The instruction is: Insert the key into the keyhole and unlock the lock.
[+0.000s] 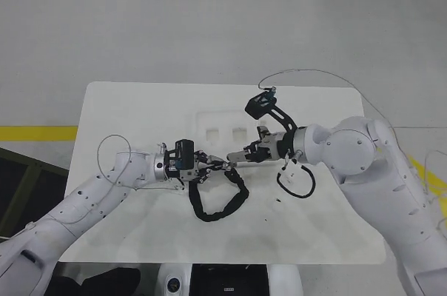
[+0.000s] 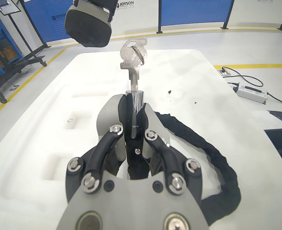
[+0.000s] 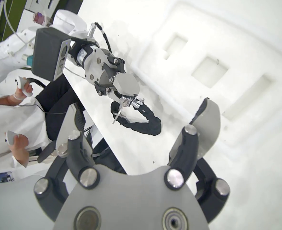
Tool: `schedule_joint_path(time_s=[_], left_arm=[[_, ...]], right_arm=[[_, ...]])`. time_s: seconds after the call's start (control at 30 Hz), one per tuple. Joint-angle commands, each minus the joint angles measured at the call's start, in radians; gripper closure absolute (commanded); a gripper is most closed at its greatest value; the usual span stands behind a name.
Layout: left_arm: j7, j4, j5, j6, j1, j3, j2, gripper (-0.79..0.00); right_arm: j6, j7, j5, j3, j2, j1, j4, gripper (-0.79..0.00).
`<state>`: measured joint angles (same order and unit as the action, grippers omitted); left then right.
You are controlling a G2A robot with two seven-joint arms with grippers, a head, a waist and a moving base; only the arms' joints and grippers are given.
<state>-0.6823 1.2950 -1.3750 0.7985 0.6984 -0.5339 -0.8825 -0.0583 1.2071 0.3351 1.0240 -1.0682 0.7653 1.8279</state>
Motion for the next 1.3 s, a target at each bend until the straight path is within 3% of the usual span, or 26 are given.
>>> schedule_joint_path(time_s=[0.0,0.17,0.23,0.47,0.6,0.8,1.03,1.1,1.13,1.27], left_arm=[[0.028,0.007,0.016,0.054,-0.005,-0.016,0.004,0.000],[0.082,0.004,0.078,0.207,-0.026,-0.050,0.008,0.000],[0.111,0.008,0.108,0.214,-0.035,-0.042,0.008,0.000],[0.281,0.026,0.320,0.214,-0.154,0.116,0.021,0.000],[0.377,0.032,0.487,0.214,-0.254,0.222,0.031,0.000],[0.502,0.034,0.701,0.214,-0.374,0.359,0.044,0.000],[0.651,0.051,0.861,0.214,-0.377,0.364,0.043,0.000],[0.676,0.051,0.891,0.214,-0.376,0.364,0.042,0.000],[0.687,0.049,0.903,0.214,-0.375,0.364,0.041,0.000],[0.716,0.050,0.937,0.214,-0.376,0.364,0.039,0.000]], right_arm=[[-0.109,0.006,-0.015,0.018,0.006,0.011,-0.004,-0.785],[-0.286,-0.022,0.060,0.056,0.023,0.040,-0.012,-0.785],[-0.347,-0.043,0.097,0.063,0.028,0.055,-0.011,-0.785],[-0.543,-0.143,0.190,0.076,0.040,0.084,-0.017,-0.785],[-0.643,-0.104,0.185,0.054,0.046,0.073,-0.024,-0.785],[-0.660,-0.106,0.180,0.015,0.055,0.042,-0.029,-0.785],[-0.664,-0.149,0.170,0.020,0.059,0.031,-0.022,-0.785],[-0.670,-0.153,0.175,0.017,0.061,0.031,-0.012,-0.474],[-0.673,-0.153,0.177,0.016,0.062,0.032,-0.006,-0.382],[-0.676,-0.152,0.185,0.008,0.065,0.032,0.009,-0.314]])
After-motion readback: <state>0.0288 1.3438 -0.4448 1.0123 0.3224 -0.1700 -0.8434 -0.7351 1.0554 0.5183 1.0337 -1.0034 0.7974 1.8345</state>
